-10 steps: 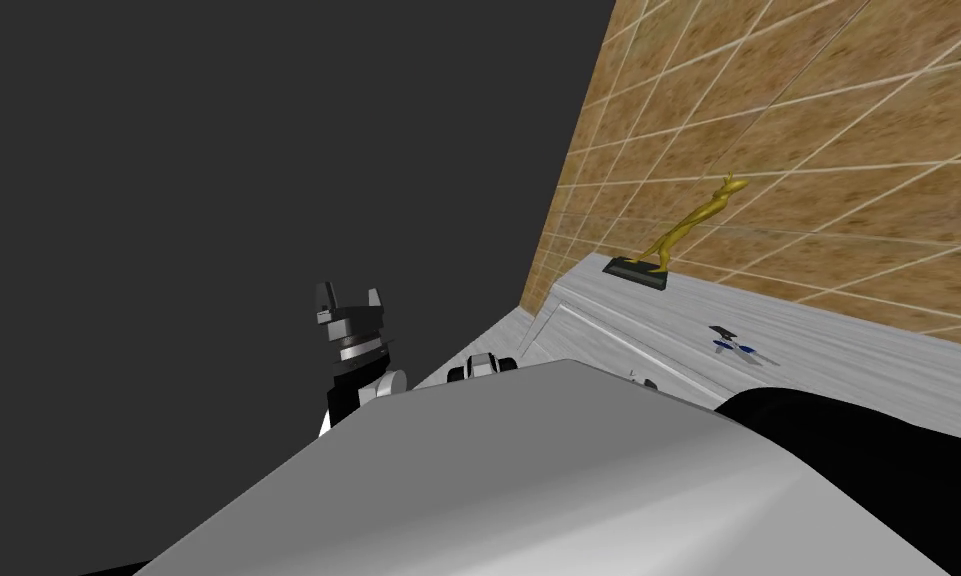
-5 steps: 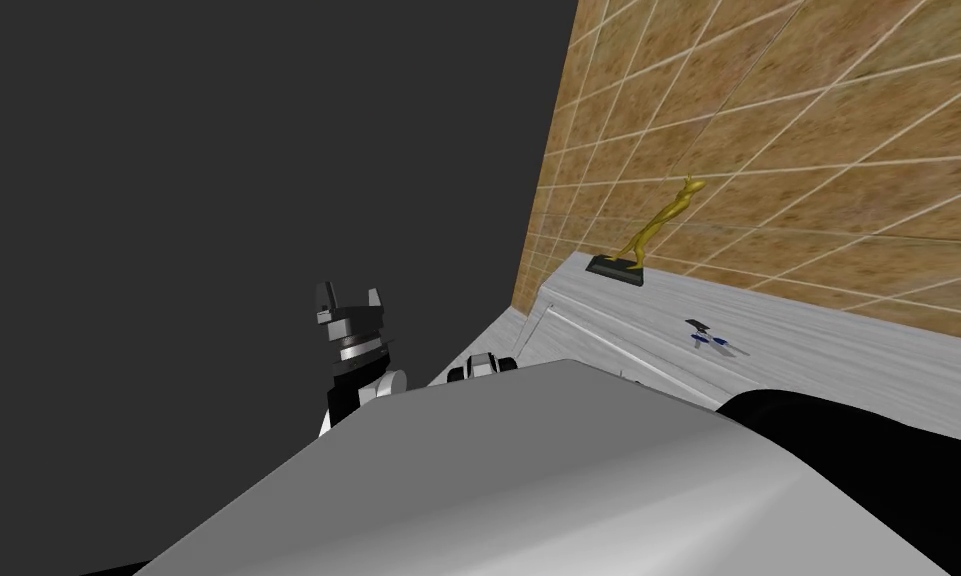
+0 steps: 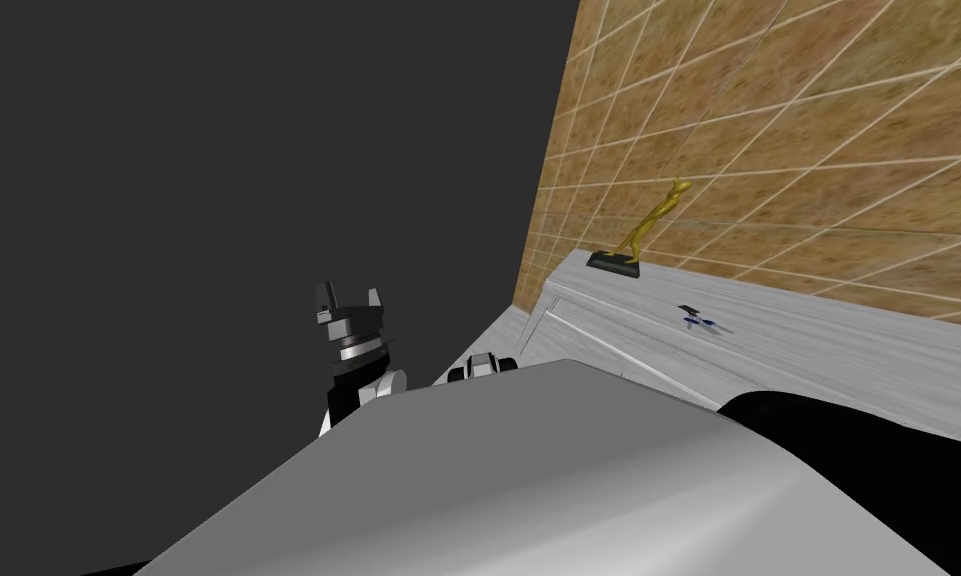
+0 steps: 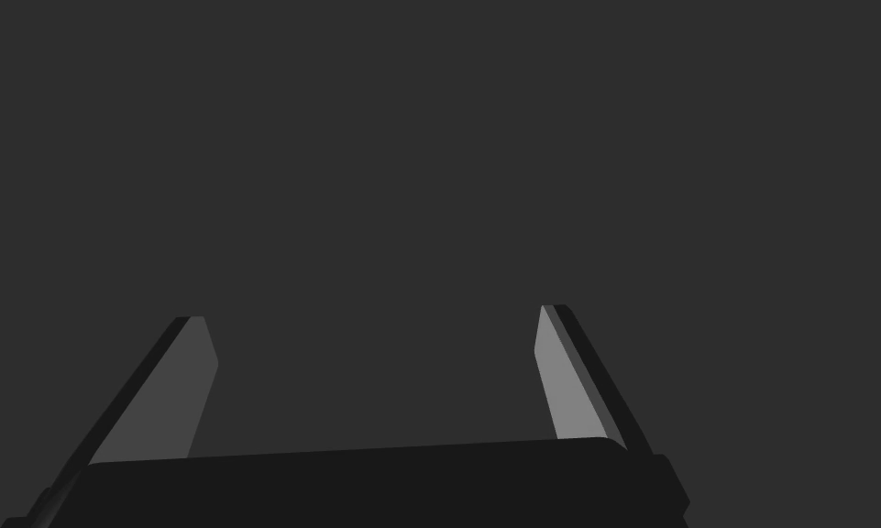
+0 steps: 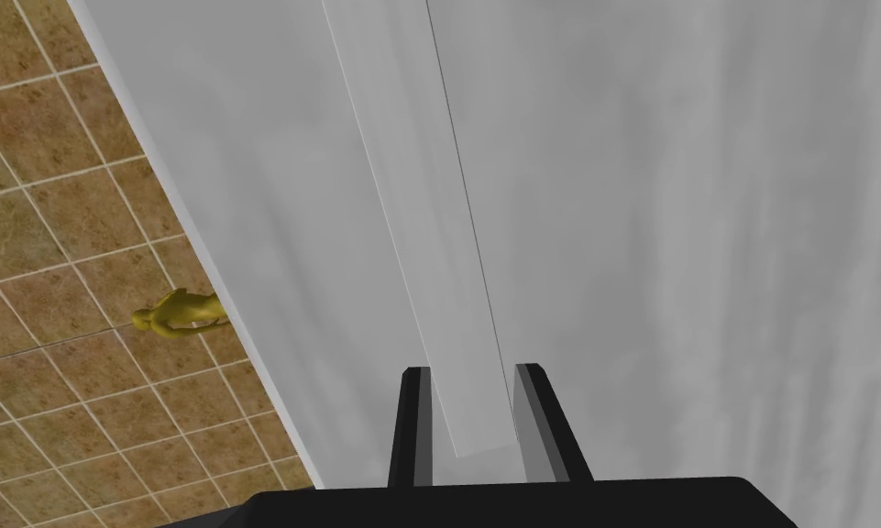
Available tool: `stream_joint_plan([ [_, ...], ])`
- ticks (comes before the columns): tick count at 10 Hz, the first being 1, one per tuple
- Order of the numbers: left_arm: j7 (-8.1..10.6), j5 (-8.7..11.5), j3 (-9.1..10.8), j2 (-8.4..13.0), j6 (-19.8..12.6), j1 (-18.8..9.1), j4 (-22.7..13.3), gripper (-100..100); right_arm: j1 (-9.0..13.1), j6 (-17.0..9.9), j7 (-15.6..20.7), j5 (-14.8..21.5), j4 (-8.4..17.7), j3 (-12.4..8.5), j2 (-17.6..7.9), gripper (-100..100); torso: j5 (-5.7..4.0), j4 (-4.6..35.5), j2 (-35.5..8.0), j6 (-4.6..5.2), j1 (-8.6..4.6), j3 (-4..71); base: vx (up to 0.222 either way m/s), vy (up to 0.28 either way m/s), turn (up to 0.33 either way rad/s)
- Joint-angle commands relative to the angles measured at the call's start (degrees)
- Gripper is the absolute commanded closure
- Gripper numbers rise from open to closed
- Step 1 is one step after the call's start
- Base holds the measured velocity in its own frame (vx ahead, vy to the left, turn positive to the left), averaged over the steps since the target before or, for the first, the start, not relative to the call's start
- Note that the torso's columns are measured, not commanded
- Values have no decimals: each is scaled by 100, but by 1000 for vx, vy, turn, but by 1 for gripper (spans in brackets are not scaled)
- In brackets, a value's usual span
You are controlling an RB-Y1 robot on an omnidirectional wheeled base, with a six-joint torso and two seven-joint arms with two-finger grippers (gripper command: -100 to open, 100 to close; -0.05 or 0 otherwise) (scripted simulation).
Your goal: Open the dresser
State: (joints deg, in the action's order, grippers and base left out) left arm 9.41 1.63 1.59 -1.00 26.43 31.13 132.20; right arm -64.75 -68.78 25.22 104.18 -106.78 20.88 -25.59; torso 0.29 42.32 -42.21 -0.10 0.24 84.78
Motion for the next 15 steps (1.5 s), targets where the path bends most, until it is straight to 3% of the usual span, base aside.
stream_joint_plan([
  [1,0,0,0,0,0,0,0,0,-108,-125,0,283,-74,150,151,100,1,3,-10,-1,15,-9,-109,110,12],
  [3,0,0,0,0,0,0,0,0,-194,-200,-2,472,-115,256,256,100,10,3,-3,0,27,-2,-86,116,6],
  [4,0,0,0,0,0,0,0,0,-207,-148,-28,390,-54,230,216,100,16,3,5,-6,28,5,-41,45,-6],
  [5,0,0,0,0,0,1,0,0,-100,152,-50,277,-54,-32,98,-100,12,-3,15,1,4,12,3,61,-237],
  [6,0,0,1,0,0,2,0,0,-100,235,-50,277,-54,-45,98,-100,-8,-9,21,10,-4,7,4,75,-97],
  [7,0,0,0,0,0,1,1,0,14,439,-76,163,-68,-285,-31,-100,-22,-8,9,7,-16,-7,-7,88,-174],
  [8,0,0,0,0,0,2,0,0,14,566,-76,163,-68,-343,-31,-100,-28,-3,-7,12,-22,-20,1,85,-90],
  [9,0,0,0,0,0,1,0,0,129,735,-101,48,-83,-550,-160,-100,-30,-2,-11,8,-27,-24,12,96,-165],
  [11,0,0,0,0,0,1,0,0,129,974,-101,48,-83,-642,-160,-100,-30,-3,-9,9,-27,-22,5,59,-48],
  [12,0,0,1,1,0,1,0,0,243,1194,-127,-66,-97,-907,-289,-100,-33,-3,-9,8,-40,-22,-1,45,-161],
  [13,0,0,1,1,0,2,0,0,243,1333,-127,-66,-97,-941,-289,-100,-32,-3,-9,13,-31,-22,-3,58,-117],
  [14,0,0,1,0,0,1,0,0,357,1489,-152,-181,-111,-1168,-417,-100,-29,-3,-9,9,-22,-23,-12,100,-184],
  [15,1,-1,-3,1,0,5,-2,0,357,1647,-152,-181,-111,-1240,-417,-100,-25,-1,-8,13,-5,-20,-19,73,-119],
])
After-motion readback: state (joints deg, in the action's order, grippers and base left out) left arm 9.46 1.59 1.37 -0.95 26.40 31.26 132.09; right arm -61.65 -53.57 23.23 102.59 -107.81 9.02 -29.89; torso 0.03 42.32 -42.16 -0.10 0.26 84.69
